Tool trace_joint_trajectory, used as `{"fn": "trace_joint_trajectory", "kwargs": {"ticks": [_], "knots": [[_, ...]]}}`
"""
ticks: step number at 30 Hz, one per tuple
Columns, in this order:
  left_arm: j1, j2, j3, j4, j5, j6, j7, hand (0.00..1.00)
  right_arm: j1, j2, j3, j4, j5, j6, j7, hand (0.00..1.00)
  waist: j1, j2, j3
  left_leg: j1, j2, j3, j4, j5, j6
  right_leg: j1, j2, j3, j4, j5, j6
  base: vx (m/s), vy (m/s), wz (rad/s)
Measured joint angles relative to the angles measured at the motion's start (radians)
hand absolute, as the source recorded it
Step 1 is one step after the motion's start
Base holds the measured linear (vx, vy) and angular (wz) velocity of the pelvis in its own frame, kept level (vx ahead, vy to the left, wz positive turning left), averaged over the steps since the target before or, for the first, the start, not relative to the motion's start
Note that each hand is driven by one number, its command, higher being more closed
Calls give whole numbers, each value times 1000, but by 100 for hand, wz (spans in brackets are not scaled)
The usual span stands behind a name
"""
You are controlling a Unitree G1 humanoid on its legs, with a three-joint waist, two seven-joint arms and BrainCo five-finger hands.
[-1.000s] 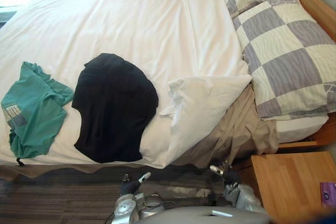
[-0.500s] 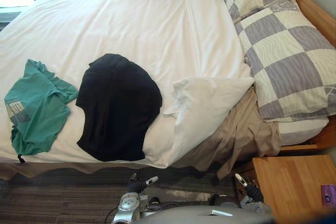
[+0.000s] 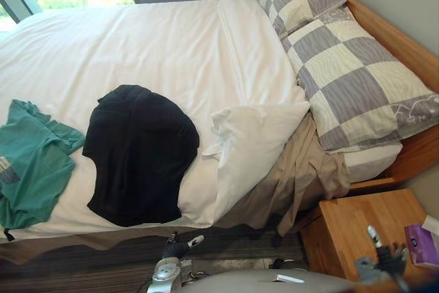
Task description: Tidy the bed and pick cloth on bed and put in laundry
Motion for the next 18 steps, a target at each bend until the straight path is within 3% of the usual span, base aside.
{"fn": "trace_joint_trajectory", "kwargs": {"ticks": [3, 8, 11, 18], "knots": [[28, 34, 0, -31, 0, -17, 0, 0, -19, -47, -63, -163, -75, 6, -5, 0, -2, -25, 1, -10, -13, -20, 1, -5, 2, -2, -11, -5, 3, 2, -3, 104, 31, 10], [108, 87, -17, -25, 4, -28, 0, 0, -67, -142, -74, -339, -233, 63, 9, 0, -11, -42, -4, -14, -16, -37, 7, -5, 2, -3, -14, -2, 11, 4, -6, 98, 12, 10], [159, 85, -30, -24, 12, -28, 0, 0, -119, -200, -35, -401, -323, 110, 28, 0, -12, -48, -1, -7, -12, -66, 7, -5, 3, 15, -13, -4, 19, 7, -10, 42, 7, 28], [172, 98, -35, -52, 44, -29, 0, 0, -294, -304, 174, -423, -452, 235, 94, 0, 25, -82, 17, -19, -11, -113, 7, -5, 3, 27, -15, -14, 22, 7, -9, -45, -1, 21]]}}
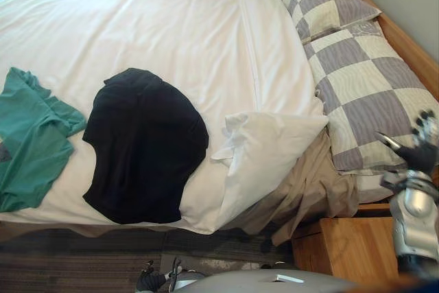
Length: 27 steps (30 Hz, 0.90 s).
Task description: Tidy the bed and pick cloth on bed and put in laundry
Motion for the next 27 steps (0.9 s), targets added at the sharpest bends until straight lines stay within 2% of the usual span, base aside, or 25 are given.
{"fn": "trace_joint_trajectory", "kwargs": {"ticks": [1, 5, 10, 13, 16, 19, 20, 22, 27], "knots": [[0, 4, 1, -10, 9, 1, -1, 0, -25, 0, 32, 0, -8, 25, 3, 0, 3, -6, 3, -13, 0, -17, -1, 3, 4, 0, -1, -9, -1, 0, 0, -85, -16, 24], [0, 14, 3, -16, 39, 4, -4, 0, -90, -4, 119, 12, -44, 72, 7, 0, 16, -16, 14, -25, -2, -34, -6, 11, 11, 0, -2, -15, -7, 0, 0, -81, -13, 12], [-19, 30, 26, -18, 40, 1, -8, 0, -199, -9, 200, 58, -106, 113, 13, 0, 30, -40, 61, -54, -7, -67, -6, 37, 18, -1, -5, -27, -37, 0, 0, -101, -19, 15], [-43, 39, 15, -33, 40, 32, -10, 0, -272, -77, 296, 58, -168, 152, 39, 0, 37, -36, 86, -81, -5, -85, -6, 50, 22, -9, -4, -39, -37, 7, -6, -107, -4, 20], [-75, 61, 5, -66, 37, 82, -45, 0, -328, -85, 317, 58, -220, 163, 61, 0, 55, -40, 98, -120, 2, -97, -5, 68, 24, -37, 4, -42, -40, 18, -18, -56, -6, 16], [-100, 88, -11, -95, 37, 117, -65, 0, -384, -85, 367, 60, -242, 163, 64, 0, 60, -49, 136, -128, 7, -98, -5, 75, 25, -38, 10, -41, -49, 30, -24, -42, -1, 4], [-107, 93, -11, -97, 37, 121, -70, 0, -390, -85, 373, 60, -243, 163, 64, 0, 60, -53, 140, -133, 7, -99, -4, 76, 25, -40, 11, -41, -52, 31, -24, -63, 17, 8], [-149, 111, -10, -106, 37, 138, -75, 0, -405, -88, 378, 61, -259, 163, 62, 0, 80, -67, 157, -163, 9, -98, 0, 78, 25, -69, 14, -39, -58, 40, -27, -13, 9, 2], [-207, 133, -5, -140, 37, 159, -74, 0, -501, -117, 433, 91, -275, 165, 59, 0, 92, -88, 216, -197, 15, -104, 7, 86, 23, -91, 19, -40, -65, 51, -30, -5, 7, 4]]}}
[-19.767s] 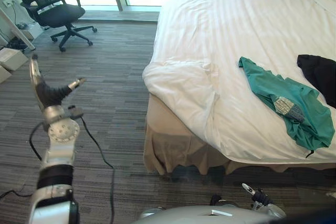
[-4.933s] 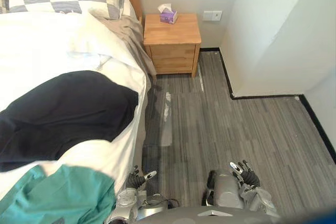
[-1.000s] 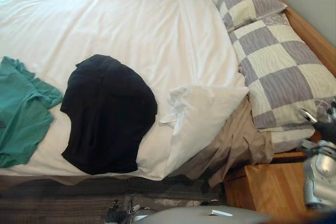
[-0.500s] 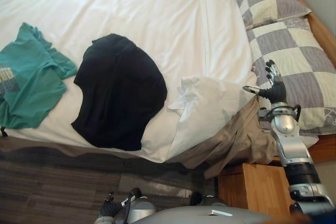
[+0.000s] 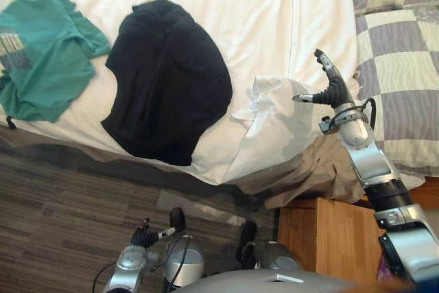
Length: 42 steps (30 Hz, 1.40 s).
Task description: Tidy the bed and pick cloth on bed and put in laundry
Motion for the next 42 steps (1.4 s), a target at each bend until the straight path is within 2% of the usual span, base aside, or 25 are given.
{"fn": "trace_joint_trajectory", "kwargs": {"ticks": [1, 4, 8, 11, 17, 18, 23, 33, 35, 39, 42], "knots": [[-14, 2, 0, -3, 0, 4, 0, 0, -17, 0, 6, 1, -4, 0, 0, 0, 3, -4, 5, -21, 3, -2, 16, -1, 2, -14, 1, 1, 0, 5, -1, 29, 5, 13], [-60, 3, 0, -31, -2, 22, 1, 0, -69, -3, 28, 19, -4, 6, 0, 0, 11, 7, 62, -69, 30, -25, 93, -25, 7, -27, 18, 29, 0, 50, -10, 38, 14, 13], [-83, 4, -4, -35, -2, 34, 1, 0, -94, -3, 54, 51, -4, 16, -1, 0, 19, 9, 72, -126, 39, -34, 158, -56, 14, -55, 20, 50, 4, 71, -4, 31, 44, 3], [-116, 4, -5, -35, -2, 47, 1, 0, -124, -2, 91, 92, -7, 27, -1, 0, 20, 23, 82, -175, 52, -44, 224, -91, 21, -79, 24, 51, 8, 99, -3, 4, 87, 1], [-190, 5, -8, -35, -13, 42, 2, 0, -225, 1, 119, 245, -93, 84, 37, 0, 22, 40, 96, -242, 51, -53, 269, -105, 31, -120, 17, 50, 8, 102, 0, -8, 50, 5], [-195, 4, -9, -34, -13, 42, 2, 0, -246, 1, 128, 279, -104, 90, 54, 100, 21, 49, 105, -245, 52, -53, 270, -103, 31, -122, 17, 50, 7, 102, 0, 0, 0, 0], [-211, 0, -15, -34, -13, 61, 0, 0, -265, 0, 137, 337, -104, 96, 119, 100, 18, 58, 112, -247, 53, -48, 269, -100, 32, -127, 18, 51, 7, 101, 0, -1, 8, -2], [-222, -6, -17, -79, -8, 112, -14, 0, -249, -6, 125, 373, -87, 91, 156, 100, 21, 57, 112, -217, 54, -41, 265, -100, 32, -104, 17, 51, 8, 101, 0, -1, 1, 0], [-215, -7, -18, -99, -1, 117, -14, 0, -196, -5, 107, 338, -79, 91, 153, 100, 22, 57, 112, -192, 54, -37, 257, -100, 31, -83, 17, 51, 8, 101, 0, -5, 13, -5], [-193, -10, -27, -134, 2, 133, -14, 0, -6, 9, 19, 209, -16, 84, 90, 100, 18, 51, 108, -126, 51, -8, 224, -100, 27, -47, 16, 57, 9, 100, 1, -25, 17, -17], [-157, -12, -38, -135, -1, 150, -12, 0, 130, 68, -46, 134, 4, 72, 32, 100, 6, 28, 79, -83, 47, 23, 186, -91, 18, -37, 16, 85, 4, 91, 3, -8, 0, -24]]}}
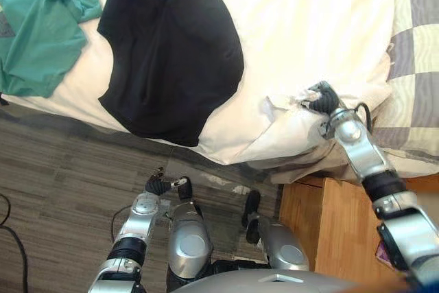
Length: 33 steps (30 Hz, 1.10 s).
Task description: Tidy the bed and pick cloth on bed and put in laundry
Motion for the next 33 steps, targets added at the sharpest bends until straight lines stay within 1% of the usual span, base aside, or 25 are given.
{"fn": "trace_joint_trajectory", "kwargs": {"ticks": [1, 3, 4, 5, 6, 7, 8, 10, 11, 12, 13, 14, 15, 16, 17, 18, 21, 22, 23, 24, 25, 26, 28, 32, 33], "knots": [[21, -6, -9, 1, 0, 6, 0, 0, 58, 31, -23, -19, 16, -1, -25, 100, -13, -5, -25, 17, -2, 6, -18, 6, -3, 8, 1, 1, -4, -1, 1, 11, -9, -17], [56, -25, -15, 2, 1, 7, -1, 0, 151, 63, -52, -41, 23, -3, -51, 100, -25, -6, -71, 47, -7, 15, -39, 12, -5, 22, 0, 2, -4, -6, 7, 43, 1, -11], [64, -31, -15, 2, 2, 6, -1, 0, 176, 70, -61, -48, 24, -4, -57, 100, -28, -6, -82, 55, -10, 16, -45, 13, -6, 27, -2, 2, -4, -12, 11, 71, 11, -4], [97, -49, -16, 3, 2, 6, 0, 0, 265, 95, -92, -67, 24, -16, -75, 100, -47, -2, -128, 75, -22, 17, -61, 14, -7, 42, -10, 2, -3, -28, 18, 49, 8, 0], [107, -53, -17, 5, 2, 6, 0, 0, 286, 104, -100, -68, 23, -21, -78, 100, -51, -1, -140, 82, -24, 18, -64, 14, -7, 45, -12, 2, -1, -33, 19, 59, 11, -4], [124, -58, -18, 6, 2, 6, 0, 0, 315, 111, -104, -68, 23, -30, -84, 0, -58, 3, -154, 100, -29, 25, -73, 14, -8, 54, -15, 6, 1, -41, 22, 35, 12, -23], [146, -67, -19, 23, 2, 4, 0, 0, 366, 134, -124, -70, 23, -46, -87, 0, -67, 15, -183, 132, -38, 41, -100, 22, -10, 63, -19, 19, 4, -53, 26, 19, 13, -25], [157, -78, -23, 48, 3, 3, 0, 0, 405, 149, -143, -73, 29, -59, -89, 0, -74, 28, -209, 151, -52, 45, -129, 34, -10, 66, -27, 24, 4, -69, 31, -9, 6, -18], [166, -86, -42, 73, 4, -1, 0, 0, 447, 168, -173, -78, 51, -69, -92, 0, -80, 43, -227, 180, -70, 52, -172, 54, -9, 76, -37, 27, 4, -95, 39, -28, -7, -11], [173, -87, -50, 77, 4, -2, 0, 0, 458, 176, -181, -78, 64, -74, -96, 0, -82, 51, -233, 191, -73, 57, -189, 63, -9, 79, -38, 28, 4, -102, 39, -38, -12, -7], [183, -95, -54, 95, 3, -10, -1, 0, 475, 192, -193, -77, 98, -82, -106, 0, -94, 62, -239, 202, -75, 62, -195, 68, -9, 88, -38, 30, 4, -109, 42, -32, -15, -1], [185, -96, -54, 103, 2, -14, 0, 0, 484, 199, -198, -77, 112, -85, -110, 0, -99, 67, -242, 205, -74, 62, -197, 68, -10, 92, -38, 29, 5, -111, 43, -49, -16, -3], [191, -98, -55, 118, 2, -24, 0, 0, 502, 221, -218, -74, 145, -101, -117, 0, -102, 81, -250, 217, -73, 65, -199, 68, -10, 95, -37, 34, 7, -114, 43, -64, -8, -11], [204, -104, -55, 131, 2, -43, 0, 0, 533, 246, -237, -61, 198, -128, -125, 0, -110, 96, -259, 230, -74, 68, -200, 67, -11, 101, -37, 43, 5, -119, 45, -71, 3, -16], [207, -109, -56, 137, 2, -47, -1, 0, 540, 258, -245, -57, 221, -136, -129, 0, -112, 102, -263, 234, -74, 68, -200, 65, -12, 103, -36, 46, 3, -120, 45, -52, 10, -15], [216, -113, -56, 145, 2, -57, -1, 0, 573, 282, -259, -45, 275, -153, -139, 0, -118, 109, -271, 240, -75, 70, -200, 59, -14, 108, -36, 51, 1, -121, 46, -27, 10, -9], [232, -116, -56, 164, 1, -75, -1, 0, 621, 333, -285, -4, 366, -192, -156, 0, -132, 119, -285, 250, -74, 85, -200, 49, -22, 112, -34, 62, -7, -125, 45, -6, 13, -18], [242, -119, -56, 180, 0, -90, -2, 0, 647, 355, -302, 28, 435, -221, -159, 0, -138, 127, -300, 252, -74, 98, -200, 44, -24, 110, -32, 75, -17, -120, 44, 5, 13, -24], [243, -120, -56, 182, 0, -90, -2, 0, 653, 360, -308, 35, 452, -223, -160, 0, -140, 128, -302, 252, -75, 100, -200, 43, -24, 111, -32, 78, -19, -118, 45, 14, 19, -23], [251, -120, -55, 184, -1, -95, -3, 0, 667, 372, -329, 74, 497, -237, -154, 0, -153, 130, -303, 262, -75, 109, -200, 39, -25, 122, -32, 81, -25, -116, 45, 30, 14, -17], [255, -121, -54, 196, -2, -110, -11, 0, 680, 375, -344, 118, 534, -247, -143, 0, -155, 133, -305, 271, -75, 121, -200, 33, -27, 131, -31, 88, -32, -109, 42, 18, 21, -18], [255, -122, -54, 201, -3, -113, -15, 0, 686, 376, -350, 134, 549, -254, -138, 0, -154, 136, -307, 275, -75, 124, -200, 31, -28, 131, -31, 93, -33, -109, 42, 24, 23, -28], [270, -133, -44, 201, -11, -128, -32, 0, 720, 382, -379, 182, 633, -278, -116, 0, -156, 150, -317, 292, -75, 151, -200, 20, -31, 141, -30, 110, -32, -109, 43, 47, 26, -28], [285, -162, -4, 201, -14, -147, -47, 0, 769, 407, -436, 186, 741, -311, -99, 0, -159, 167, -327, 321, -72, 176, -200, 13, -33, 160, -28, 117, -34, -108, 48, 52, 5, -13], [286, -163, -2, 201, -18, -150, -50, 0, 773, 409, -441, 186, 744, -312, -99, 0, -158, 169, -330, 322, -72, 177, -200, 12, -34, 162, -28, 117, -34, -109, 48, 55, -16, -7]]}}
